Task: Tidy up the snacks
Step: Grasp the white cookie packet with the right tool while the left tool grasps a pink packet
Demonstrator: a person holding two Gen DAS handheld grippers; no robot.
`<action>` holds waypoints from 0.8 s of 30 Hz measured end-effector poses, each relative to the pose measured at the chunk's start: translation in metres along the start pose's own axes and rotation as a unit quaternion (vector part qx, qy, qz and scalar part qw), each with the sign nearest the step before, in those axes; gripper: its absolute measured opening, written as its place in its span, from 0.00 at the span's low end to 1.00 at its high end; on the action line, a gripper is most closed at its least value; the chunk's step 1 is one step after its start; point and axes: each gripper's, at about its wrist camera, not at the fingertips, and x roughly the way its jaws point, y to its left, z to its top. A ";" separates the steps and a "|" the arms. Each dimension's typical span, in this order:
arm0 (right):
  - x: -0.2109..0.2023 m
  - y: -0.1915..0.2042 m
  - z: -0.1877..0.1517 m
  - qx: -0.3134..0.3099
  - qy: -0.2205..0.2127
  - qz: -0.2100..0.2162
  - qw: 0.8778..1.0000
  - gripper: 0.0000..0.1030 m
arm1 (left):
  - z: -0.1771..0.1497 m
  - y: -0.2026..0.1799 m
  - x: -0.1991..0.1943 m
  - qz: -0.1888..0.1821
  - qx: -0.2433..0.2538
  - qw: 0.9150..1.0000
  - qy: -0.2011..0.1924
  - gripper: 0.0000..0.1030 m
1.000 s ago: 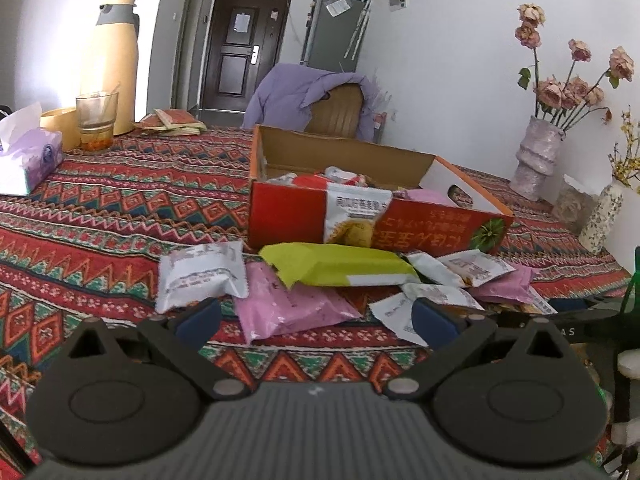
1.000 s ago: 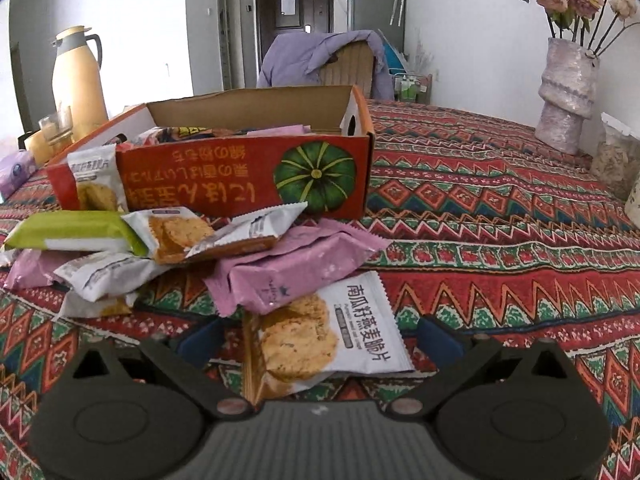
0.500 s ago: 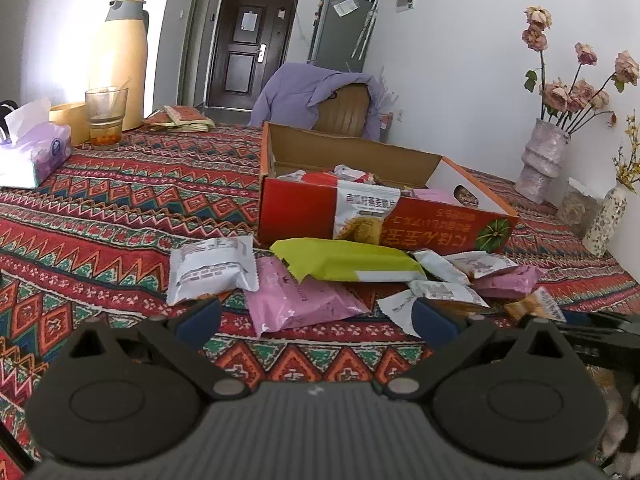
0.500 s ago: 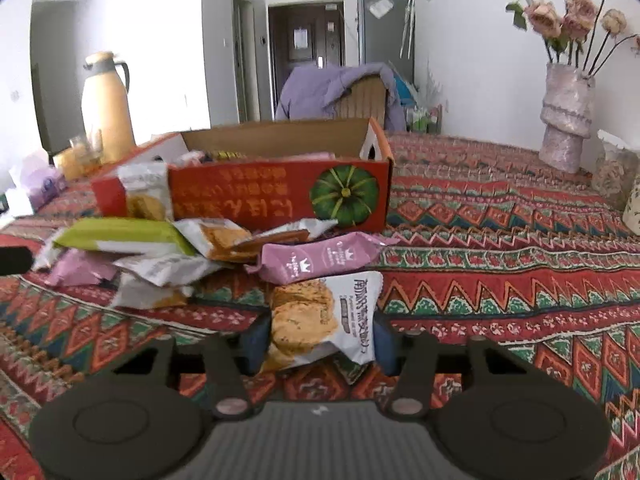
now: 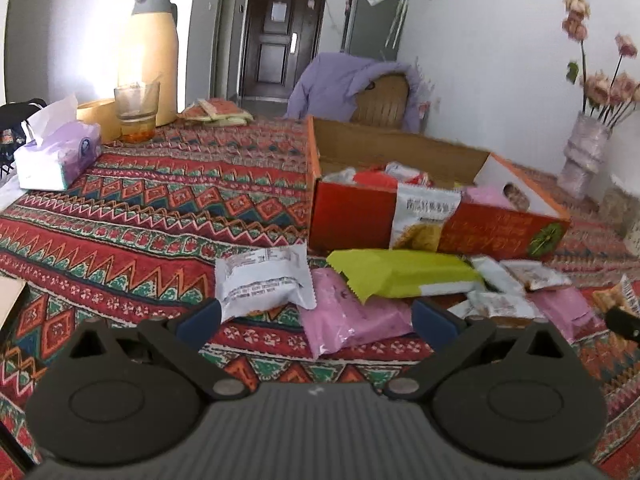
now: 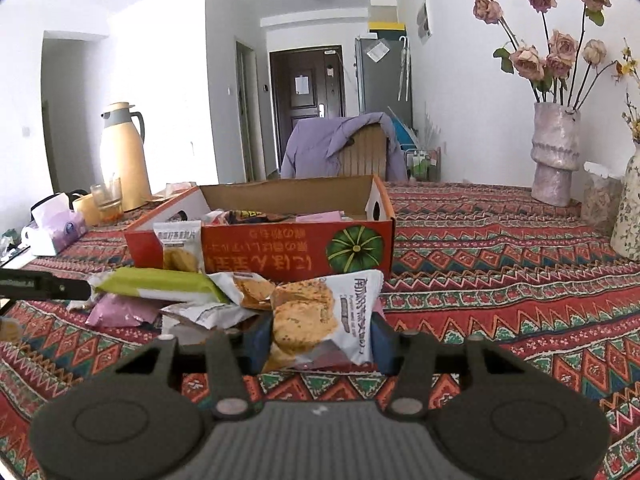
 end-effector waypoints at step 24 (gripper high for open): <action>0.005 0.000 -0.004 0.009 0.006 0.003 1.000 0.48 | 0.006 -0.048 0.062 0.055 0.016 0.996 0.069 0.81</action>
